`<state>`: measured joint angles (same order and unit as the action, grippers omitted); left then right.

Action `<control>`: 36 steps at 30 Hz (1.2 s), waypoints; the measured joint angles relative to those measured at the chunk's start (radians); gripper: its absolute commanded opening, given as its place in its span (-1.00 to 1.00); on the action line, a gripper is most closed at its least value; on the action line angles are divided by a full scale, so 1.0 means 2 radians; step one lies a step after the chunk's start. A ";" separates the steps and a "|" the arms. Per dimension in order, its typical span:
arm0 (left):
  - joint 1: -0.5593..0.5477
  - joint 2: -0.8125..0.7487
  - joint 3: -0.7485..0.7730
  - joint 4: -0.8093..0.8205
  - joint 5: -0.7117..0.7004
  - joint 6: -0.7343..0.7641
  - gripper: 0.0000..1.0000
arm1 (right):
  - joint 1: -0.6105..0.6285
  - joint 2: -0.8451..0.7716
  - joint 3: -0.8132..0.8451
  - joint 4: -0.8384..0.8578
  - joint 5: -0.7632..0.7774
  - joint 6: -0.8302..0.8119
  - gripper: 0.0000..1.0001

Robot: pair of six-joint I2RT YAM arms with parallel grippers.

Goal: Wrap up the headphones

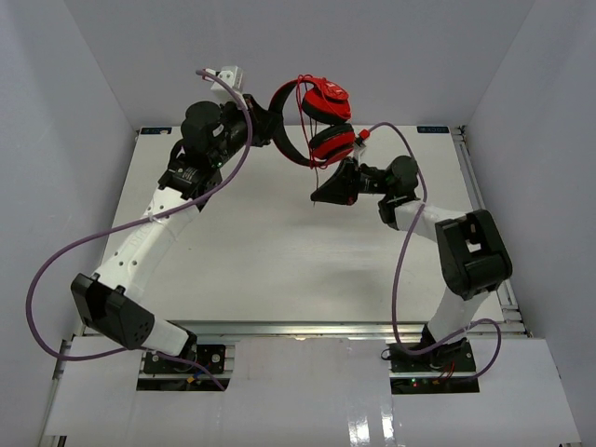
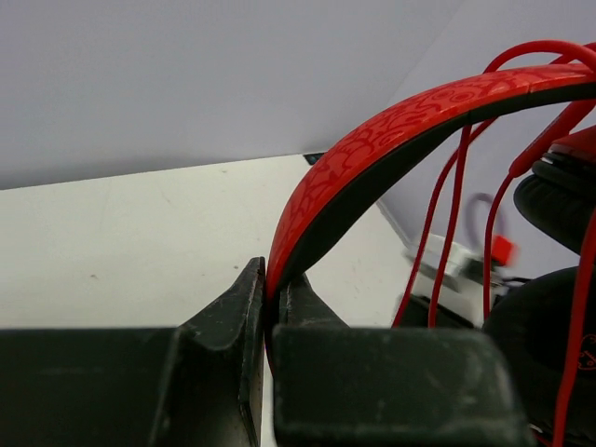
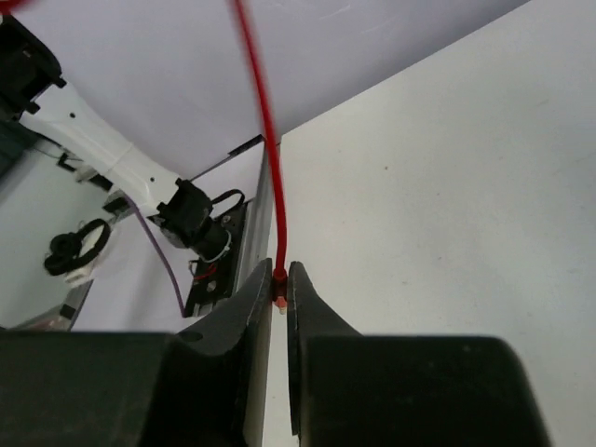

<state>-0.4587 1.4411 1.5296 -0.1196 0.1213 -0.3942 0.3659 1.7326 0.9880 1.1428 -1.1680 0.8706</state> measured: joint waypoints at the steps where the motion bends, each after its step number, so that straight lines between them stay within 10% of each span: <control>1: 0.000 0.004 0.002 -0.002 -0.014 0.001 -1.00 | 0.001 -0.030 -0.005 -0.049 0.009 -0.054 -0.85; 7: 0.000 0.062 0.037 -0.015 -0.091 0.004 -1.00 | 0.050 -0.187 0.048 -0.398 0.154 -0.404 -0.85; 15: 0.000 0.141 0.043 -0.063 -0.135 0.017 -1.00 | 0.111 -0.154 0.151 -0.672 0.380 -0.638 -0.85; 36: 0.001 0.209 -0.058 -0.100 -0.104 0.019 -1.00 | 0.122 0.018 0.158 -0.737 0.351 -0.617 -0.85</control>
<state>-0.4576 1.8587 1.4143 -0.3187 -0.0871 -0.3568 0.6098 1.7679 1.3032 -0.3307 -0.4656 -0.3629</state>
